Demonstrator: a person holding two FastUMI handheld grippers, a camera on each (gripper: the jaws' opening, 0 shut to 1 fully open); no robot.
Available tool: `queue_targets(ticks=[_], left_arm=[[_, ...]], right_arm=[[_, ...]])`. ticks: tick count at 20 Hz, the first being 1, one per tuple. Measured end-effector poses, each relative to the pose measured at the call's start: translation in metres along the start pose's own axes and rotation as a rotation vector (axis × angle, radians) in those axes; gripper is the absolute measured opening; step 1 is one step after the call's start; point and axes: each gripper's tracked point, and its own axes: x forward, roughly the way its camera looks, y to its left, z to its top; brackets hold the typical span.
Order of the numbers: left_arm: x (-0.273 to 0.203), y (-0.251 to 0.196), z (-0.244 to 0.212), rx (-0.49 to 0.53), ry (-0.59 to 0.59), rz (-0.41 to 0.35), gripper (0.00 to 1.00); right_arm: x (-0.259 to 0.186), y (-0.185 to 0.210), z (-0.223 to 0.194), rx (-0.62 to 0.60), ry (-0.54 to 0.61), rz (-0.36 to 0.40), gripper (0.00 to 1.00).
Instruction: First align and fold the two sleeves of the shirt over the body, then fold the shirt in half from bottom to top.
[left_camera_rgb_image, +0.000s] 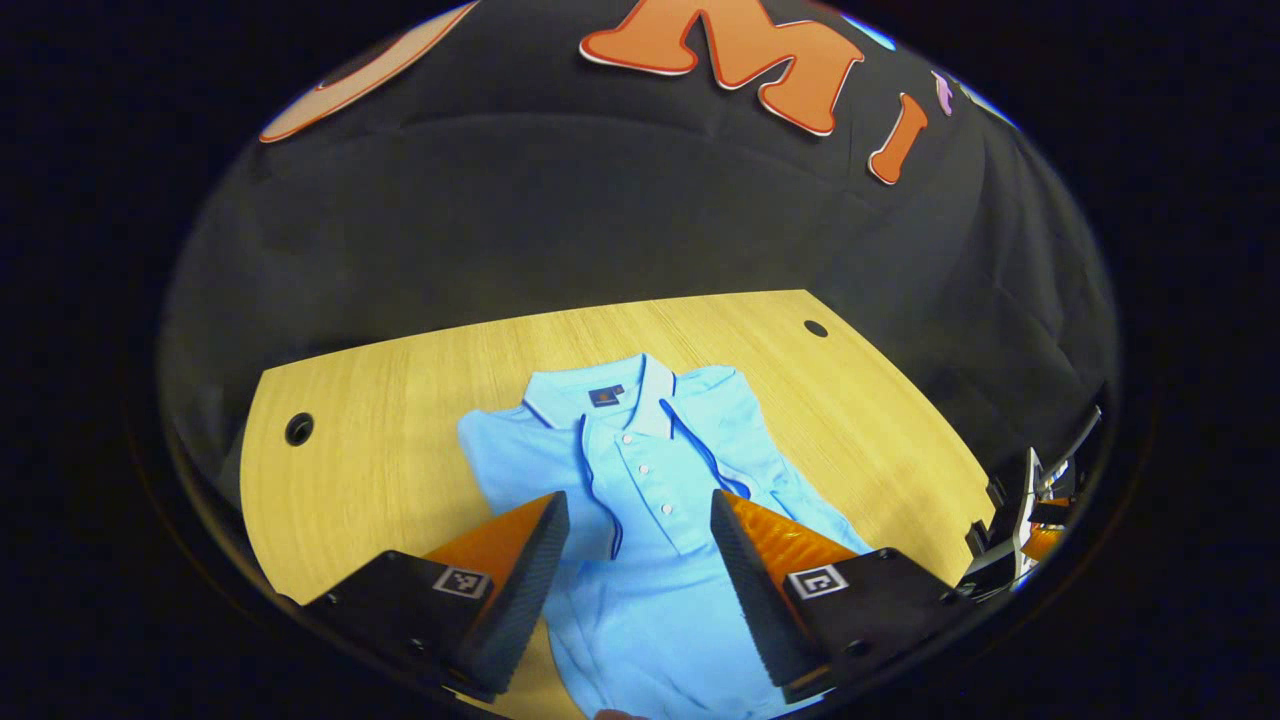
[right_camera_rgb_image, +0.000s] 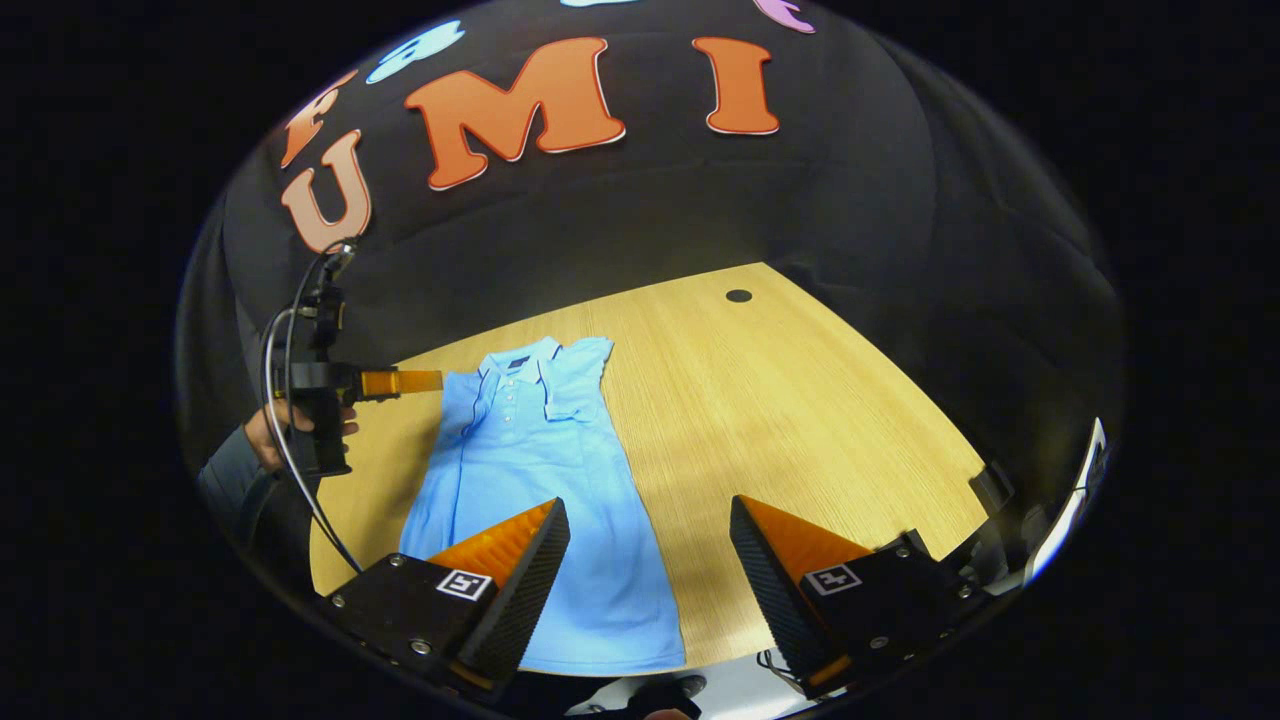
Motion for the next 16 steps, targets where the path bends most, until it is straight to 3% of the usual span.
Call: queue_targets(ticks=[1,4,10,16], left_arm=[[-0.014,0.001,-0.01,0.005,0.001,0.014,0.99],[-0.051,-0.005,-0.048,-0.022,0.029,0.016,1.0],[-0.111,-0.004,-0.109,-0.034,0.067,0.078,1.0],[-0.147,-0.005,-0.193,-0.02,0.149,0.143,0.99]], right_arm=[[-0.001,0.003,-0.007,-0.011,0.011,0.013,0.98],[-0.001,0.01,-0.027,-0.043,0.055,0.048,0.98],[0.002,0.017,-0.074,-0.13,0.135,0.094,0.98],[0.021,0.009,-0.127,-0.177,0.231,0.089,0.98]])
